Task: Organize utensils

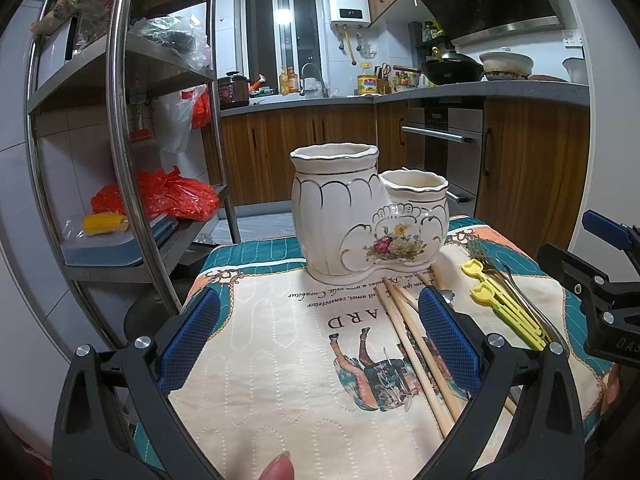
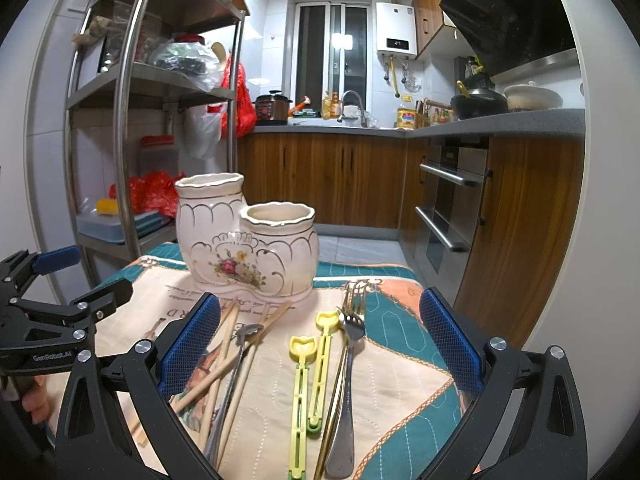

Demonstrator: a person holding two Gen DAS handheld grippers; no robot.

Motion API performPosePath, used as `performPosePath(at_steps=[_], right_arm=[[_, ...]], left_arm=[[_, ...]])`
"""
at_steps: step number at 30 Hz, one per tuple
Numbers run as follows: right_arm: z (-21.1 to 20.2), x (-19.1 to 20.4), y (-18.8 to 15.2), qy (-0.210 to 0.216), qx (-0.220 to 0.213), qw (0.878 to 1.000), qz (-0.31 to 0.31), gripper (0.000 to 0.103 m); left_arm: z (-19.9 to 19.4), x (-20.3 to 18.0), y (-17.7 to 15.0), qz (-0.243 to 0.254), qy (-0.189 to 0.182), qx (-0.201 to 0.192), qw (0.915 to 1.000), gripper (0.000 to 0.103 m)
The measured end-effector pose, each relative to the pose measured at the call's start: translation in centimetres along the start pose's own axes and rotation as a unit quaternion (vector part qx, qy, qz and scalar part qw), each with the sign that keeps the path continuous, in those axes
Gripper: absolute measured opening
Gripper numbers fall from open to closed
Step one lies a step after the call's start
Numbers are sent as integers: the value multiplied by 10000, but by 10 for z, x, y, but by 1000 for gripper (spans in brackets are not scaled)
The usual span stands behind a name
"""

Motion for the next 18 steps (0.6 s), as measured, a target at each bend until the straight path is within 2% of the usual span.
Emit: performPosePath(at_steps=[18], right_arm=[[2,-1,-1,-8,30,10000,11,99]], left_arm=[[0,0,0,5,-1,0,10000,98]])
Point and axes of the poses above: each gripper's, at about its wrist camera, not at the fingertips, and z roughly the way its jaws point, x to its left, y to its top, the point moved 3 cm from there along z, roughly the way its jaws point, and after that the axes turned 7 degrees about x, right-handed, at the moved point
